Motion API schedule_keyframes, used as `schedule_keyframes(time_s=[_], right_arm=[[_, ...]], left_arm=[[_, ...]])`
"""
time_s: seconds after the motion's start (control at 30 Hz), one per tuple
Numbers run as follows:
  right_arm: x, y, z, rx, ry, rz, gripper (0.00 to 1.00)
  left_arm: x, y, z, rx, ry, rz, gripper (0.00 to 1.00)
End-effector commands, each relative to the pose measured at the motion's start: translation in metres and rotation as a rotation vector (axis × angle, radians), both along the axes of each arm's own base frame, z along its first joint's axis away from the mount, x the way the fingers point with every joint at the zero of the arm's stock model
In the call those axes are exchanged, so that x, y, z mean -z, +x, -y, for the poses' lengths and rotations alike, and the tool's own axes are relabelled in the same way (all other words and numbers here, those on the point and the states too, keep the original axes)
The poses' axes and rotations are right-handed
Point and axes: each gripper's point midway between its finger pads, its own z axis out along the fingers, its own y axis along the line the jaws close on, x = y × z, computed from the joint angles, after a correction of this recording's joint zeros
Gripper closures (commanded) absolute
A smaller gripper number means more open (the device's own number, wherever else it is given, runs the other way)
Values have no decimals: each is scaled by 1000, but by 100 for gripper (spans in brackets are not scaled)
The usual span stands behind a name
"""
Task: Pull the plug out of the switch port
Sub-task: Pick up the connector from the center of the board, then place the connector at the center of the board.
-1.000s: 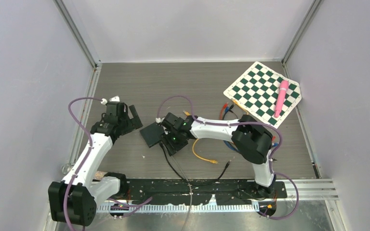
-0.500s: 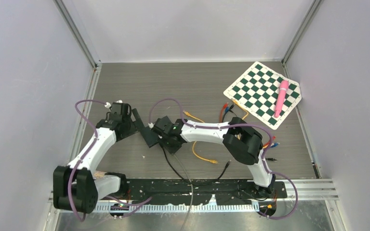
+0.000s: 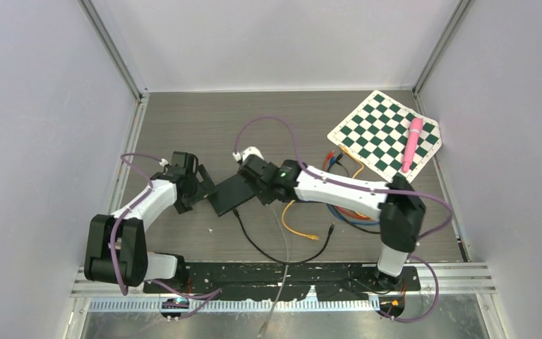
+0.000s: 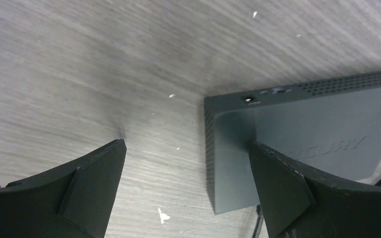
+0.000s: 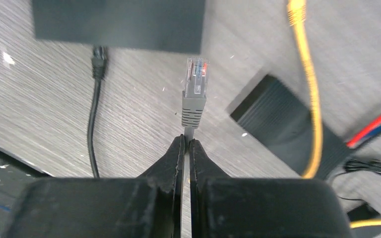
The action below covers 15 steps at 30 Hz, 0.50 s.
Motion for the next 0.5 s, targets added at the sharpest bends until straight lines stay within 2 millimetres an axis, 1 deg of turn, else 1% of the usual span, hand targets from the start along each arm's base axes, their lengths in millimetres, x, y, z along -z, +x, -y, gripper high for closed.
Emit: schedule_keyframes(time_s=[0.0,0.03,0.07,0.17,0.23,0.27,0.3,0.33,0.37,0.4,0.43,0.47], right_arm=[[-106,31,15,65,146,219,95],[-121,36,18,74,165,242,95],[-133,37,23,77,181,257,95],[-165,48,37,100,240,282,95],[-180,51,43,106,286,270,95],[-183,52,46,110,298,267,95],[-193,55,51,120,325,270,95],[-197,56,54,126,334,275,95],[-208,58,59,136,353,291,95],[-212,59,62,141,356,299,95],[-223,62,67,149,363,325,95],[-227,63,71,153,359,335,95]], left_arm=[[12,5,1,-112,-35,-30,2],[11,6,0,-128,-31,-36,2],[9,9,-2,-136,-23,-36,2],[-6,23,-10,-111,40,-30,2],[-18,32,-19,-94,107,-39,1],[-23,38,-24,-87,135,-43,1],[-29,44,-25,-76,147,-38,0],[-34,51,-25,-60,149,-29,0],[-38,58,-27,-52,151,-21,0],[-40,63,-30,-52,157,-18,0],[-41,69,-32,-53,159,-19,0],[-40,73,-33,-49,146,-25,0]])
